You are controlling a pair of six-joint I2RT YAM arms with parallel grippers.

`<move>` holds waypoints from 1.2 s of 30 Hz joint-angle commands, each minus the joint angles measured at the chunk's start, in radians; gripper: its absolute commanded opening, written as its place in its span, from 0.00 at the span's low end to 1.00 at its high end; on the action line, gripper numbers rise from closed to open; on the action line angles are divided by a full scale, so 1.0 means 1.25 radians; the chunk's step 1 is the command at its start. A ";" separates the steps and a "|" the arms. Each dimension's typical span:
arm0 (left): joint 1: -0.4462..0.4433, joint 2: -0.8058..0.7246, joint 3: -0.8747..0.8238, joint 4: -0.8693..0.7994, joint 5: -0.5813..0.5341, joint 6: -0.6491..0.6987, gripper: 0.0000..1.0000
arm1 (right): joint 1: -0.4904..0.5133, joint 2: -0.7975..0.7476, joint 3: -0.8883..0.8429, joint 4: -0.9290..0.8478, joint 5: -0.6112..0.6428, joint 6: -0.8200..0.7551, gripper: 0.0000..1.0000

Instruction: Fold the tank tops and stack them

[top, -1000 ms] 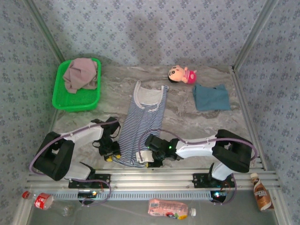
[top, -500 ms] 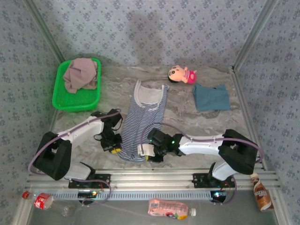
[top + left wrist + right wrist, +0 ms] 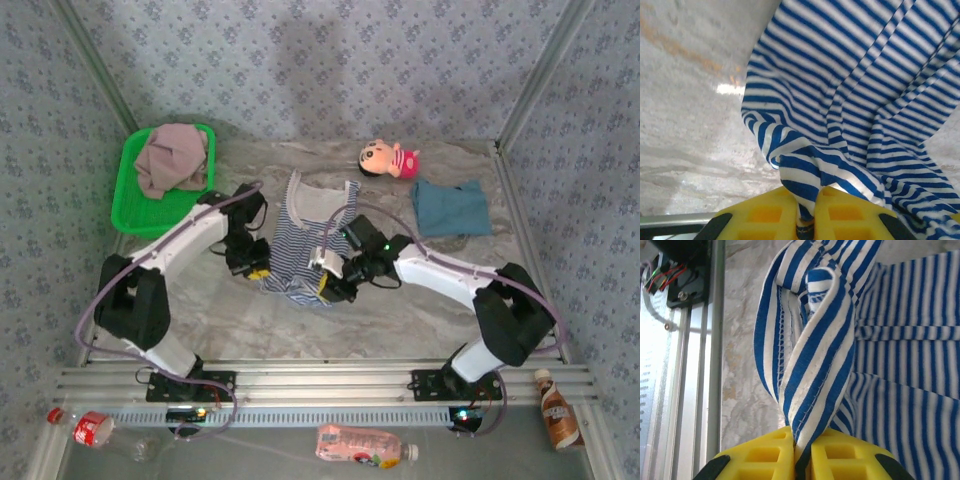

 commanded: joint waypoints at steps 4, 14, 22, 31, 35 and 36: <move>0.040 0.104 0.125 -0.033 0.000 0.076 0.15 | -0.075 0.095 0.114 -0.110 -0.062 -0.065 0.16; 0.074 0.261 0.284 -0.033 0.013 0.118 0.16 | -0.130 0.232 0.266 -0.199 -0.032 -0.154 0.17; 0.084 0.356 0.425 -0.064 0.013 0.136 0.16 | -0.162 0.304 0.354 -0.227 -0.013 -0.180 0.17; 0.100 0.437 0.515 -0.066 0.022 0.146 0.18 | -0.189 0.362 0.395 -0.200 0.014 -0.177 0.17; 0.104 0.489 0.594 -0.072 0.018 0.145 0.18 | -0.196 0.385 0.420 -0.177 0.027 -0.161 0.18; 0.105 0.498 0.607 -0.073 0.019 0.143 0.18 | -0.198 0.390 0.429 -0.179 0.029 -0.161 0.18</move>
